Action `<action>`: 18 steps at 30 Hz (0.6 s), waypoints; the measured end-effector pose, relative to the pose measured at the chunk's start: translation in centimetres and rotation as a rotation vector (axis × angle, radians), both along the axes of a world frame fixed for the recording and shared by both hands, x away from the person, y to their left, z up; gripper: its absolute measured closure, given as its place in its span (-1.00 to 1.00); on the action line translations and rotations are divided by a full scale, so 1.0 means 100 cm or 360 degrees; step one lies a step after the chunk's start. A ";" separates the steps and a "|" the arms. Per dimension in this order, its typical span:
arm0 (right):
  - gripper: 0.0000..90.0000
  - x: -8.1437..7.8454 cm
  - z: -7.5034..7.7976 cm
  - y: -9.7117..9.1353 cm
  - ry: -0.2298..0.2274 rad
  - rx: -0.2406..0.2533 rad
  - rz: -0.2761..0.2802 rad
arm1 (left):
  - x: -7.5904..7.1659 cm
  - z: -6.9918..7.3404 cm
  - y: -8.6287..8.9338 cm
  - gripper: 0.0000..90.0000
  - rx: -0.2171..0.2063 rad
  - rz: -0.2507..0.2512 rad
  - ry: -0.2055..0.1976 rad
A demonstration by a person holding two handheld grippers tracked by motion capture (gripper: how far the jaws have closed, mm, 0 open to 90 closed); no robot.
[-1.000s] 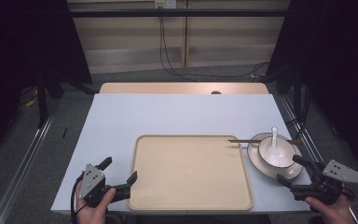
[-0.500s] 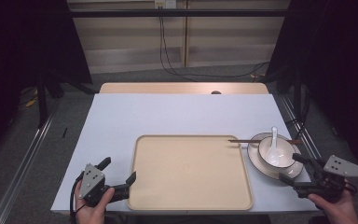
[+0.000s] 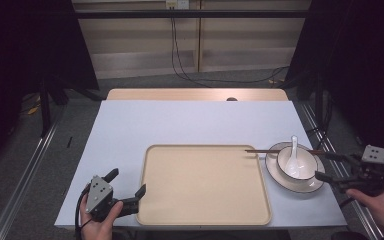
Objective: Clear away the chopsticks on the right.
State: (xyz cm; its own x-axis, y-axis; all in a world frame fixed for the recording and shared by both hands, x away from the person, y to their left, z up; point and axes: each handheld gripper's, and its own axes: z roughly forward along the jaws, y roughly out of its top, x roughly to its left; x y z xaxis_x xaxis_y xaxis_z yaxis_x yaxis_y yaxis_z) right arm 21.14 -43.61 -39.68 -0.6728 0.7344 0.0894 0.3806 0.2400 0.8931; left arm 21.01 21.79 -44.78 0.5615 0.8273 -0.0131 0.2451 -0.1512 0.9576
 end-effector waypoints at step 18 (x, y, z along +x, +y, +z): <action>-0.33 0.074 0.008 -0.038 0.0121 -0.0311 0.0047 | 0.001 0.000 0.001 -0.97 -0.0009 0.0004 0.0007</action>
